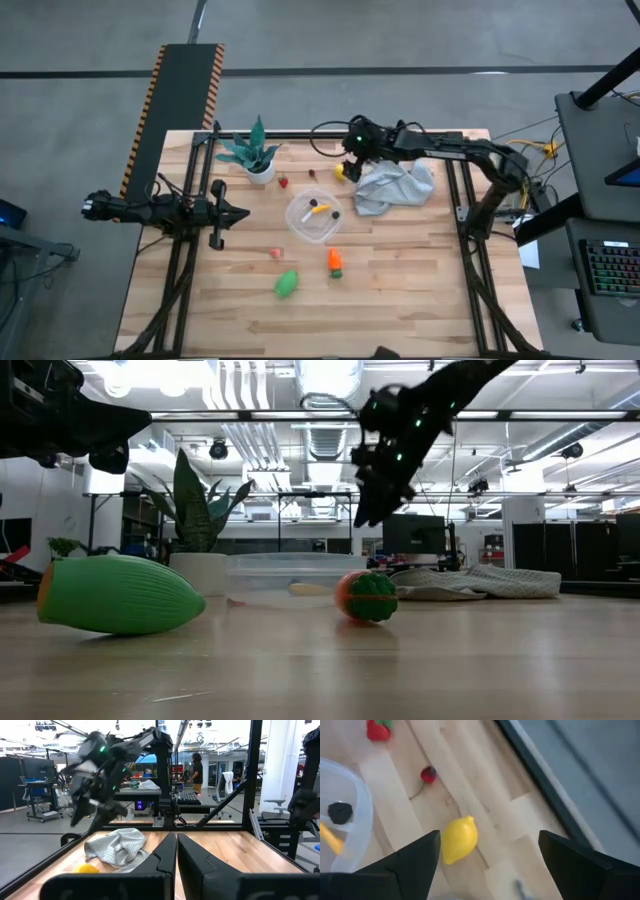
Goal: Pick and placing Produce into tupperware
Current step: Put the yellow lemon into the transparent bin
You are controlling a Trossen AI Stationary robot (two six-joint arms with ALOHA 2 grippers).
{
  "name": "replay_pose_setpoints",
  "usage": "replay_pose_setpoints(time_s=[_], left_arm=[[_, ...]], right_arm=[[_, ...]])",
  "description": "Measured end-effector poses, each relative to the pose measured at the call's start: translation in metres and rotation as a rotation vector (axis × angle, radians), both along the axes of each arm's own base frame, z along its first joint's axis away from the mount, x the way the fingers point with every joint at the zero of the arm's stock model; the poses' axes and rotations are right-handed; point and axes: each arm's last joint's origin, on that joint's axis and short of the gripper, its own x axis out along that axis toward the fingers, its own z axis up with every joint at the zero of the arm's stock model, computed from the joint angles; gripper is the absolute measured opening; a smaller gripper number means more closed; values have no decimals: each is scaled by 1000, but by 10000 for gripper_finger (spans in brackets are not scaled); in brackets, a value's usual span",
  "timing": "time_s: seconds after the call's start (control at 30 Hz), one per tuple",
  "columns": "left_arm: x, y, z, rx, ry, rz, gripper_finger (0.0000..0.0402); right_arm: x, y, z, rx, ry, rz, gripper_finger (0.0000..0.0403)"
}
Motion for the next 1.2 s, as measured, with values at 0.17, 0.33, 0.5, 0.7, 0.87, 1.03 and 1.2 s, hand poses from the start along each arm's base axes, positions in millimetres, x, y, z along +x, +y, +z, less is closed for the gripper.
replay_pose_setpoints(time_s=[0.17, 0.33, 0.5, 0.7, 0.87, 1.03, 1.2], left_arm=[[0, 0, 0, 1, 4, 0, 0], [0, 0, 0, -2, 3, 0, 0], [0, 0, 0, -4, 3, 0, 0], [0, 0, 0, -5, 4, -1, 0], [0, 0, 0, -5, 4, -1, 0], [0, 0, 0, -5, 3, -1, 0], [0, 0, 0, -7, 4, -1, 0]], right_arm=[[18, -13, -28, 71, 29, -47, 329], [33, -20, -38, 103, 21, -82, 329], [40, -23, -45, 147, 9, -120, 329], [41, -23, -57, 173, 37, -133, 329], [42, -23, -67, 190, 56, -141, 329], [42, -23, -75, 202, 87, -144, 329], [41, -23, -79, 208, 102, -145, 329]])
